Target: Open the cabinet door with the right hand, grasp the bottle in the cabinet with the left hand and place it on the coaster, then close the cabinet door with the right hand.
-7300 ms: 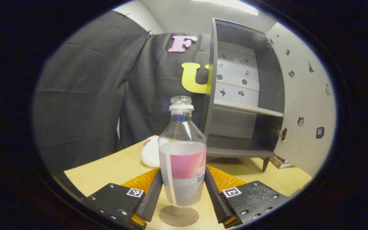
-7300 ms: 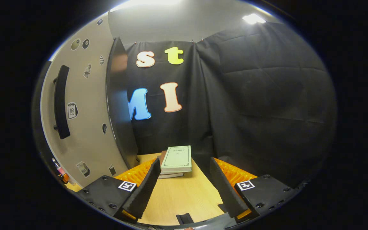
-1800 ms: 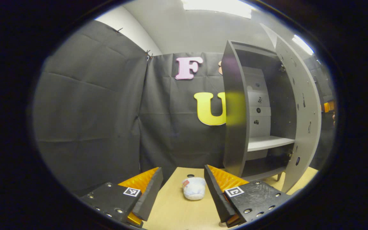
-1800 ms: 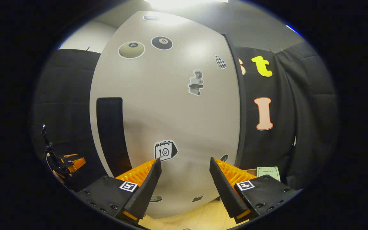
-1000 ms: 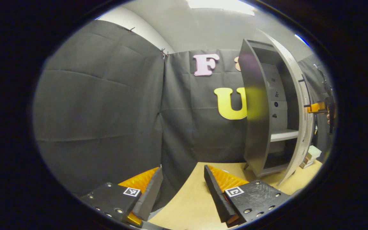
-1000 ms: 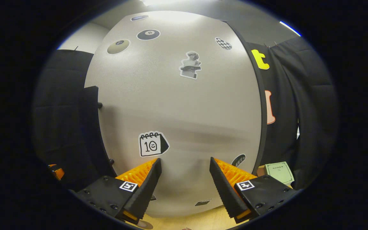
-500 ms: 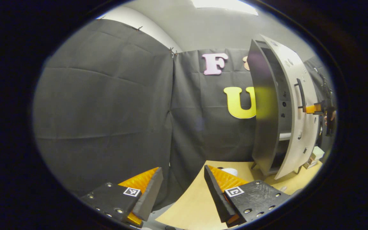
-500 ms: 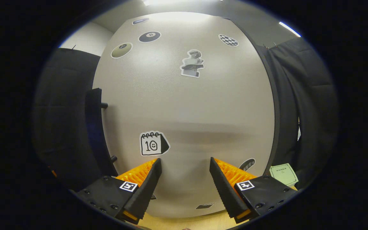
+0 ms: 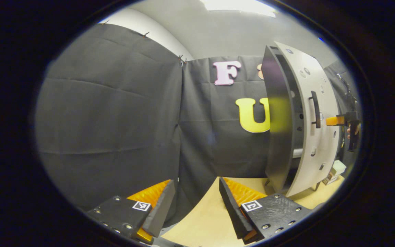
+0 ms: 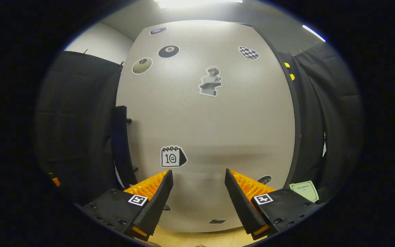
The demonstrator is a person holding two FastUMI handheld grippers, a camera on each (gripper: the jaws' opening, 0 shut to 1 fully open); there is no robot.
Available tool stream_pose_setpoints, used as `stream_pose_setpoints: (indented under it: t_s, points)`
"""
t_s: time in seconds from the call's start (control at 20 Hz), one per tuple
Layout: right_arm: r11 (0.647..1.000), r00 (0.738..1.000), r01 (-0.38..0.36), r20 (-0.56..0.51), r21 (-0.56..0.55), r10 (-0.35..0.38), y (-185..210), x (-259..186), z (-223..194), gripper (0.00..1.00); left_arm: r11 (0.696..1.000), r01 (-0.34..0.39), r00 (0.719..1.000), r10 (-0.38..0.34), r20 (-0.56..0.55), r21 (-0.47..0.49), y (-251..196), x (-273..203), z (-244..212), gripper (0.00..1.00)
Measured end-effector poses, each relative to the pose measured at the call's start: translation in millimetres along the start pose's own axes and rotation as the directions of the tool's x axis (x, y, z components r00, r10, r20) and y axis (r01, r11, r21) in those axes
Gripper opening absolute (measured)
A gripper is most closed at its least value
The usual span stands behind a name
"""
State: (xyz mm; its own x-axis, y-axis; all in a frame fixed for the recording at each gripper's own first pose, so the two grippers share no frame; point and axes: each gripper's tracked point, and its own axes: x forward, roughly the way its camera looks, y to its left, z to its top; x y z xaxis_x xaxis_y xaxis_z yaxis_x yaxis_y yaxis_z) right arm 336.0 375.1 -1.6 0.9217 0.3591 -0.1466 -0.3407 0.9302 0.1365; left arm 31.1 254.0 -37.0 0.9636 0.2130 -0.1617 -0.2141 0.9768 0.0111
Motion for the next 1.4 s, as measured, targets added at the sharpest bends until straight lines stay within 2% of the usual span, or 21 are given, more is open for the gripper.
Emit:
stream_pose_setpoints:
  t_s: [0.25, 0.45, 0.5, 0.55, 0.75, 1.15, 1.4]
  points:
    - [0.998, 0.999, 0.026, 0.025, -0.055, -0.025, -61, -78, 13, 0.96, 0.996, 0.087, 0.996, -0.087, 0.034, -0.003, -90, 1, 32, 0.78]
    - [0.996, 0.997, 0.074, 0.037, -0.051, -0.072, -121, -128, 18, 0.96, 0.989, 0.147, 0.988, -0.146, 0.053, -0.005, -155, -9, 50, 0.81]
    - [0.995, 0.996, 0.087, 0.04, -0.051, -0.085, -137, -139, 18, 0.96, 0.987, 0.163, 0.985, -0.162, 0.059, -0.005, -172, -12, 54, 0.78]
    - [0.994, 0.994, 0.102, 0.042, -0.05, -0.1, -152, -149, 18, 0.96, 0.985, 0.175, 0.983, -0.174, 0.064, -0.003, -187, -17, 59, 0.81]
    - [0.989, 0.989, 0.144, 0.047, -0.036, -0.143, -206, -187, 14, 0.96, 0.979, 0.202, 0.976, -0.204, 0.076, 0.026, -238, -30, 77, 0.78]
    - [0.988, 0.987, 0.156, 0.03, -0.015, -0.156, -280, -243, -2, 0.96, 0.98, 0.192, 0.977, -0.196, 0.085, 0.048, -298, -68, 92, 0.77]
    - [0.985, 0.984, 0.169, 0.053, -0.015, -0.168, -288, -262, 2, 0.96, 0.972, 0.228, 0.968, -0.232, 0.094, 0.053, -304, -77, 99, 0.8]
